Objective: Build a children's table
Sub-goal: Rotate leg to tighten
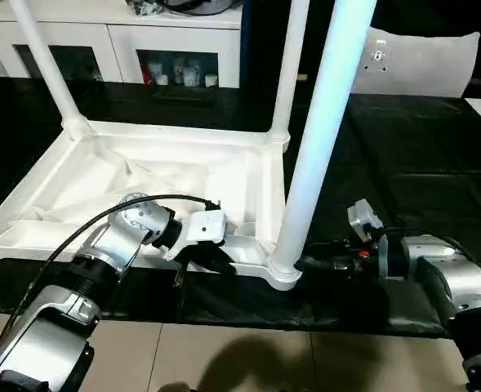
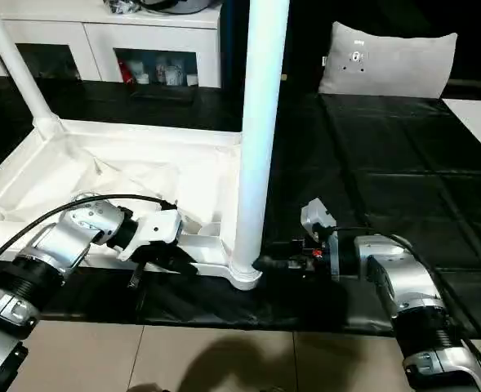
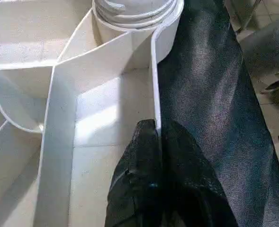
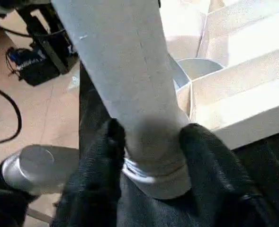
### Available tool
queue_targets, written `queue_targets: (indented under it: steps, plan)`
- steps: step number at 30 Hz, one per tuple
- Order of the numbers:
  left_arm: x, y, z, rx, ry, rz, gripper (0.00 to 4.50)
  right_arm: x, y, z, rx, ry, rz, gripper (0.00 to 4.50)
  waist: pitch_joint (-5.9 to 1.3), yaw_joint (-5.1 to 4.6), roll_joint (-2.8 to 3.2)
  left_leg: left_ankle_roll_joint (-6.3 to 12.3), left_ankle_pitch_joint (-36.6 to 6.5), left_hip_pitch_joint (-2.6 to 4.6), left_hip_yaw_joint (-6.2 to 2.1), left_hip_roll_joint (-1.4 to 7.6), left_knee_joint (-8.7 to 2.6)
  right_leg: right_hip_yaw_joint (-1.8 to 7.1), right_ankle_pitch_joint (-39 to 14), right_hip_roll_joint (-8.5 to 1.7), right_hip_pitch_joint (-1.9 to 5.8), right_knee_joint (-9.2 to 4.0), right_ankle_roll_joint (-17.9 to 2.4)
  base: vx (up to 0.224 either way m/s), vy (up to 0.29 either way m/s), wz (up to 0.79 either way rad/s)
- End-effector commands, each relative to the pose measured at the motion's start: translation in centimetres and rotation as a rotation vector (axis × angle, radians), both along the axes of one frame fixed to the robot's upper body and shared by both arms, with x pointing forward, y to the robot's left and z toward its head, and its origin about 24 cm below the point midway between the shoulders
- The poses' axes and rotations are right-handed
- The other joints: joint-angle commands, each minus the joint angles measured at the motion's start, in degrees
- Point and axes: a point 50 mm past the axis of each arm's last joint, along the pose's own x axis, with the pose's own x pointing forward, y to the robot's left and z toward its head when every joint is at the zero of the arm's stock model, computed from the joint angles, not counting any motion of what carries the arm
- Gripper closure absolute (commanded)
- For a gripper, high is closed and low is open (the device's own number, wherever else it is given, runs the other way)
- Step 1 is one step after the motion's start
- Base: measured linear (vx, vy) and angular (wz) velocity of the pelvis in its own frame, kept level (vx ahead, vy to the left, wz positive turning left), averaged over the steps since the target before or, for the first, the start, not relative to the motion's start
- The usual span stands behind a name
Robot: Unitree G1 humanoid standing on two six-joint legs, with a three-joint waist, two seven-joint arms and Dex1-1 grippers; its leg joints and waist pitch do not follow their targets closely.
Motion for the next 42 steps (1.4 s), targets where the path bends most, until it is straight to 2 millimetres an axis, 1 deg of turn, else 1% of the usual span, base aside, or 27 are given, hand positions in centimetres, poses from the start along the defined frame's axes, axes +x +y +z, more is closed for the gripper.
queue_targets:
  steps: [1,4,7,8,9,10,12,15,17,18,21,23,25,28,29,30,31,32,33,34,35,37,38,39,40,41,42]
  plan:
    - [-1.1,-1.6,-0.9,0.014,0.024,-0.113,4.5,0.6,0.5,1.4,0.038,-0.061,-0.015,2.2,-3.59,0.18,-0.57,3.09,-9.09,-0.1,-0.11,1.98,-3.67,2.25,-16.64,-4.24,3.06,-4.59,-10.7,0.0,0.0,0.0]
    - [-1.1,-1.7,-1.0,0.01,0.023,-0.108,4.5,0.7,0.6,1.5,0.045,-0.075,-0.023,1.94,-3.6,0.15,-0.49,3.03,-9.1,-0.1,-0.1,1.98,-3.67,2.22,-15.96,-4.27,3.03,-4.54,-10.95,0.0,0.0,0.0]
    - [-1.2,-1.7,-1.0,0.01,0.022,-0.107,4.5,0.5,0.7,1.7,0.058,-0.079,0.003,1.61,-3.68,0.38,-0.46,3.1,-8.96,0.04,-0.07,2.03,-3.64,2.25,-15.07,-4.28,3.04,-4.46,-11.28,0.0,0.0,0.0]
    - [-1.2,-1.7,-1.0,0.011,0.021,-0.107,4.5,0.4,0.8,1.7,0.056,-0.081,0.015,1.61,-3.77,0.54,-0.52,3.21,-8.38,0.02,-0.05,2.04,-3.57,2.28,-13.7,-4.22,3.09,-4.28,-11.56,0.0,0.0,0.0]
    - [-1.1,-1.7,-1.0,0.011,0.02,-0.107,4.5,0.3,0.8,1.7,0.055,-0.082,0.023,1.38,-3.78,0.71,-0.46,3.36,-8.04,0.0,-0.06,2.1,-3.56,2.3,-12.53,-4.22,3.08,-4.12,-11.81,0.0,0.0,0.0]
    - [-1.1,-1.7,-1.0,0.013,0.019,-0.107,4.5,0.3,0.9,1.7,0.051,-0.084,0.022,1.38,-3.78,0.79,-0.51,3.41,-7.92,0.01,-0.05,2.1,-3.56,2.29,-11.85,-4.22,3.07,-4.04,-11.94,0.0,0.0,0.0]
    - [-1.1,-1.7,-1.0,0.013,0.018,-0.107,4.5,0.3,1.0,1.6,0.032,-0.118,0.019,1.17,-3.81,0.87,-0.54,3.37,-7.8,0.01,-0.03,2.05,-3.55,2.28,-11.72,-4.27,3.12,-4.02,-12.06,0.0,0.0,0.0]
    - [-1.1,-1.7,-1.0,0.013,0.015,-0.106,4.5,0.4,1.2,1.3,-0.002,-0.143,0.024,1.17,-3.77,0.8,-0.55,2.95,-8.13,0.01,-0.04,1.97,-3.58,2.28,-12.22,-4.32,3.09,-4.06,-11.87,0.0,0.0,0.0]
    - [-1.0,-1.7,-1.0,0.013,0.015,-0.105,4.5,0.2,1.3,1.1,0.01,-0.112,0.034,1.17,-3.73,0.8,-0.53,2.97,-8.42,0.05,-0.03,1.95,-3.59,2.28,-12.95,-4.29,3.15,-4.15,-11.7,0.0,0.0,0.0]
    - [-1.0,-1.7,-1.0,0.013,0.015,-0.104,4.5,0.2,1.3,1.2,0.015,-0.103,0.037,1.42,-3.77,0.81,-0.63,3.07,-8.31,0.02,-0.05,2.01,-3.61,2.28,-12.85,-4.29,3.19,-4.11,-11.64,0.0,0.0,0.0]
    - [-1.0,-1.6,-1.0,0.013,0.015,-0.101,4.5,0.1,1.3,1.2,0.022,-0.087,0.036,1.55,-3.76,0.86,-0.56,3.29,-8.18,0.02,-0.04,2.0,-3.56,2.28,-12.46,-4.25,3.15,-4.08,-11.73,0.0,0.0,0.0]
    - [-1.0,-1.6,-1.0,0.013,0.016,-0.1,4.5,0.0,1.3,1.2,0.026,-0.081,0.041,1.55,-3.77,0.86,-0.55,3.27,-8.18,-0.01,-0.07,2.04,-3.58,2.26,-12.53,-4.3,3.15,-4.07,-11.72,0.0,0.0,0.0]
    - [-1.0,-1.6,-1.0,0.012,0.018,-0.097,4.5,-0.1,1.3,1.1,0.039,-0.063,0.044,1.92,-3.77,0.84,-0.58,3.23,-8.07,-0.03,-0.06,1.99,-3.56,2.27,-12.4,-4.28,3.19,-4.05,-11.73,0.0,0.0,0.0]
    - [-1.0,-1.6,-1.1,0.005,0.026,-0.091,4.5,-0.3,1.5,1.2,0.066,-0.037,0.041,1.93,-3.81,0.93,-0.57,3.4,-7.86,-0.03,-0.06,2.02,-3.54,2.26,-12.17,-4.31,3.22,-4.03,-11.76,0.0,0.0,0.0]
    - [-1.0,-1.6,-1.1,0.004,0.027,-0.09,4.5,-0.3,1.5,1.2,0.067,-0.036,0.041,2.2,-3.79,0.91,-0.52,3.25,-7.88,-0.03,-0.03,1.96,-3.52,2.26,-12.37,-4.24,3.19,-4.09,-11.67,0.0,0.0,0.0]
    - [-1.0,-1.9,-1.0,-0.013,0.037,-0.069,4.5,-0.4,1.9,1.1,0.077,-0.02,0.03,2.28,-3.79,0.9,-0.42,3.18,-7.83,-0.02,-0.07,1.97,-3.55,2.26,-12.38,-4.25,3.22,-4.06,-11.68,0.0,0.0,0.0]
    - [-1.0,-1.9,-1.0,-0.015,0.038,-0.067,4.5,-0.4,1.9,1.1,0.078,-0.019,0.029,2.29,-3.75,0.93,-0.47,3.14,-7.73,-0.02,-0.04,1.99,-3.56,2.3,-12.31,-4.21,3.2,-4.12,-11.5,0.0,0.0,0.0]
    - [-0.8,-2.2,-1.0,-0.034,0.044,-0.033,4.5,-0.3,2.3,1.0,0.087,-0.008,-0.002,2.31,-3.7,0.9,-0.49,2.93,-8.19,-0.06,-0.1,1.94,-3.62,2.24,-13.34,-4.27,3.2,-4.19,-11.22,0.0,0.0,0.0]
    - [-0.3,-2.7,-0.9,-0.063,0.05,0.049,4.5,0.3,3.0,0.9,0.083,-0.02,-0.086,2.36,-3.6,0.83,-0.48,2.66,-8.45,0.04,0.0,1.92,-3.68,2.29,-14.31,-4.22,3.11,-4.32,-10.95,0.0,0.0,0.0]
    - [-0.3,-2.7,-0.9,-0.063,0.05,0.049,4.5,0.3,3.0,0.9,0.083,-0.02,-0.086,2.36,-3.5,0.75,-0.48,2.36,-8.68,-0.02,-0.06,1.94,-3.75,2.27,-15.19,-4.29,3.06,-4.35,-10.79,0.0,0.0,0.0]
    - [-0.1,-3.0,-0.8,-0.072,0.051,0.087,4.5,0.6,3.2,0.8,0.076,-0.035,-0.128,2.41,-3.36,0.5,-0.59,1.66,-10.12,0.04,-0.18,1.77,-3.87,2.17,-19.25,-4.44,2.97,-4.78,-9.83,0.0,0.0,0.0]
    - [0.3,-3.9,-0.7,-0.104,0.046,0.171,4.5,1.9,3.7,0.5,0.036,-0.072,-0.279,2.42,-3.2,-0.1,-0.64,0.49,-11.49,0.1,-0.34,1.55,-3.99,2.19,-24.54,-4.52,2.72,-5.35,-8.17,0.0,0.0,0.0]
    - [0.6,-4.4,-0.7,-0.122,0.047,0.219,4.5,2.6,3.9,0.4,0.018,-0.075,-0.361,2.43,-3.19,-0.4,-0.63,0.32,-11.78,0.02,-0.58,1.48,-4.12,2.09,-26.22,-4.55,2.91,-5.49,-7.24,0.0,0.0,0.0]
    - [0.9,-5.1,-0.6,-0.14,0.047,0.272,4.5,3.4,4.0,0.3,-0.003,-0.073,-0.453,2.44,-3.21,-0.78,-0.65,0.14,-11.6,-0.03,-0.52,1.49,-4.1,2.15,-25.94,-4.45,2.82,-5.4,-7.23,0.0,0.0,0.0]
    - [0.9,-5.1,-0.6,-0.14,0.047,0.272,4.5,3.4,4.0,0.3,-0.003,-0.073,-0.453,2.45,-3.14,-1.19,-0.63,-0.04,-11.82,-0.09,-0.51,1.41,-4.06,2.12,-25.98,-4.35,2.68,-5.39,-7.35,0.0,0.0,0.0]
    - [1.3,-6.2,-0.6,-0.166,0.05,0.354,4.5,4.4,4.2,0.1,-0.023,-0.042,-0.594,2.45,-3.29,-1.77,-0.73,0.33,-11.54,-0.09,-0.53,1.22,-3.96,2.1,-25.55,-4.3,2.88,-5.54,-7.19,0.0,0.0,0.0]
    - [1.4,-6.4,-0.5,-0.171,0.05,0.373,4.5,4.7,4.2,0.1,-0.027,-0.036,-0.628,2.45,-3.26,-2.09,-0.61,0.25,-11.25,-0.08,-0.47,1.23,-3.86,2.19,-24.48,-4.26,2.7,-5.41,-7.78,0.0,0.0,0.0]
